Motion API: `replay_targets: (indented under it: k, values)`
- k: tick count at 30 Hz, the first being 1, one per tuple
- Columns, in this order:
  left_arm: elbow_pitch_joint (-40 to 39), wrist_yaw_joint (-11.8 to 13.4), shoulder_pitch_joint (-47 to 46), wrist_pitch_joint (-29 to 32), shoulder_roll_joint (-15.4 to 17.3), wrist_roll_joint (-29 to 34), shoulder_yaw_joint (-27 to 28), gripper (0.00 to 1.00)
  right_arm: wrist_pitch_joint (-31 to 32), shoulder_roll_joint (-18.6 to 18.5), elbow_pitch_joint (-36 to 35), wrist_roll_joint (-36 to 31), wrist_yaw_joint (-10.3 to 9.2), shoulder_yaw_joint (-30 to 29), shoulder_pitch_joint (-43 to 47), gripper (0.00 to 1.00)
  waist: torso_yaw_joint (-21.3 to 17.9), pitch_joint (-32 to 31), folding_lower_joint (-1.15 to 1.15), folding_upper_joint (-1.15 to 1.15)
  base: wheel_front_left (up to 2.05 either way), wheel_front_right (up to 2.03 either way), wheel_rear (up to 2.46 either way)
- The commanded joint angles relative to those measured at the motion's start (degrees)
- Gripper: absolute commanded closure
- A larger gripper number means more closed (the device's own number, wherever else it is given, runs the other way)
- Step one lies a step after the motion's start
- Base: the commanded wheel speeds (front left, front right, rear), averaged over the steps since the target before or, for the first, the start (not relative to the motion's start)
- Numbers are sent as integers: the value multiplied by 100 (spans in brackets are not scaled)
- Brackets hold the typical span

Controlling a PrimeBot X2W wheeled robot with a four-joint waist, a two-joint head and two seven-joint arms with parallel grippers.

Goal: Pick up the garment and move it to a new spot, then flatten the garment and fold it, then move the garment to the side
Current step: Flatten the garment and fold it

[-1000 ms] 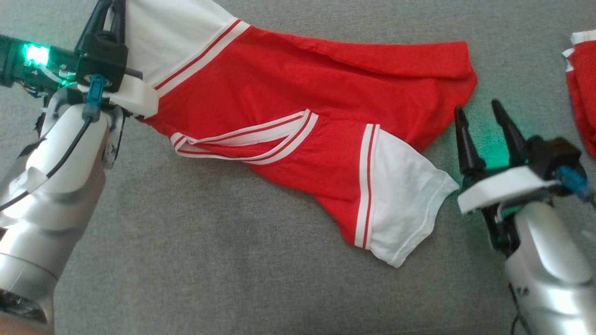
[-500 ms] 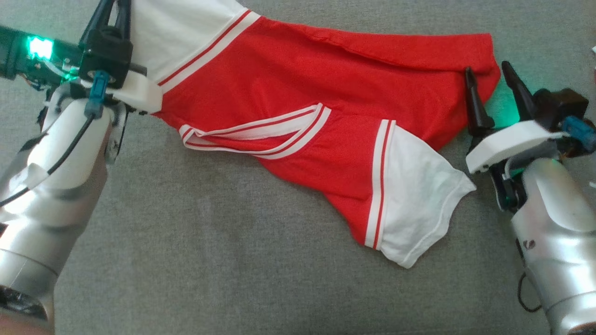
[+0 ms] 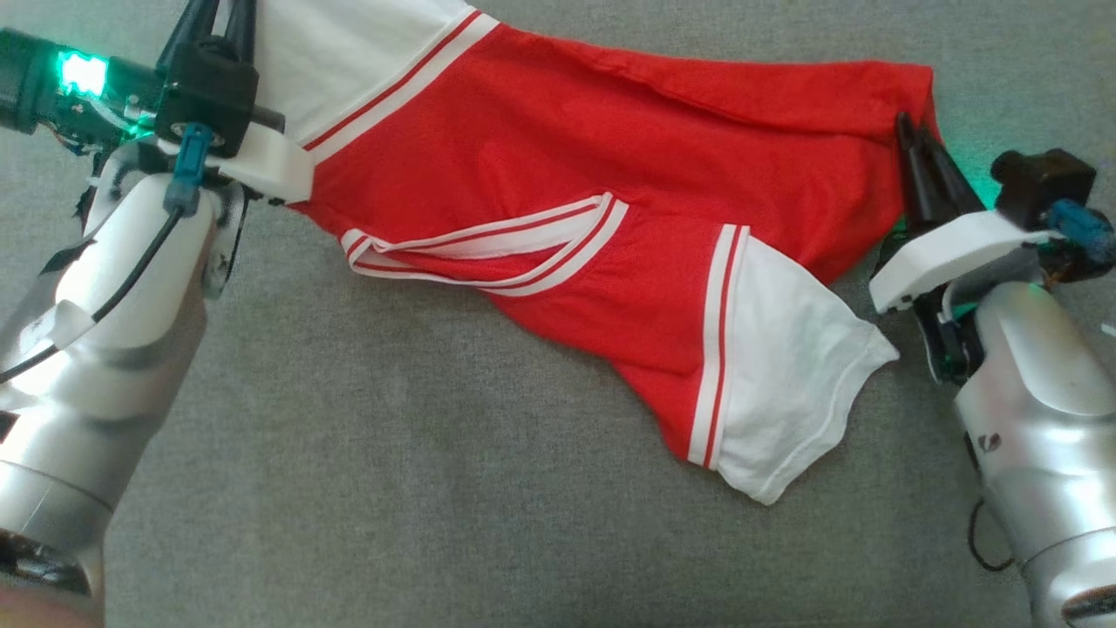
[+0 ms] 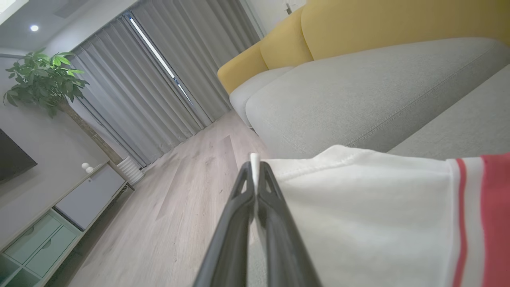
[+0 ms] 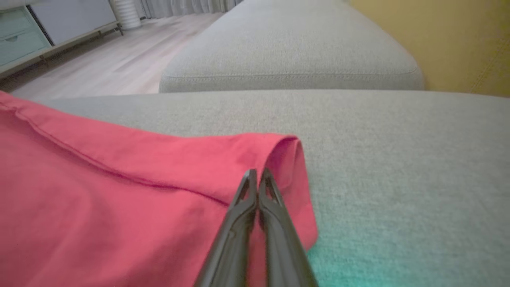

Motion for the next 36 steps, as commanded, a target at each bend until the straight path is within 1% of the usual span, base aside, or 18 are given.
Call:
replay_targets:
  k: [1,5,11,13,18,24,28,31,34,36]
  values:
    - [-210,40,-265,-29,238,73,220,100,-36,-57,-260,69,-5,14,-64,100,-11,-79,-1,0,0,0,0]
    - [-523,55,-225,-29,316,162,290,100,-36,-156,-649,224,-5,-172,-22,100,-41,-353,-1,0,0,0,0]
    - [-1274,-71,-89,-29,466,279,503,100,-36,-465,-1353,562,-5,-505,95,100,-111,-1004,-1,0,0,0,0]
    - [-1411,-108,-56,-29,483,283,550,100,-19,-537,-1483,613,-5,-557,112,100,-122,-1122,-1,0,0,0,0]
    - [-2077,-323,149,-29,515,219,835,100,354,-815,-2308,859,-5,-870,323,100,-181,-1778,-1,0,0,0,0]
    - [-2648,-522,293,-29,568,233,1114,100,1030,-1051,-3570,986,-5,-1363,831,100,-221,-2460,-1,0,0,0,0]
    - [-2812,-675,360,-29,561,42,1296,100,1601,-1019,-4472,985,-5,-1722,1218,100,-255,-2654,-1,0,0,0,0]
    - [-2717,-854,485,1,533,-178,1280,100,2068,-904,-5003,1063,-5,-1818,1581,100,-264,-2700,-1,0,0,0,0]
    - [-2584,-1022,671,178,490,-386,1189,100,2470,-785,-5303,1139,-5,-1867,1981,100,-247,-2628,-1,0,0,0,0]
    - [-2491,-1096,840,322,441,-496,1097,100,2697,-693,-5319,1173,-5,-1848,2231,100,-222,-2524,-1,0,0,0,0]
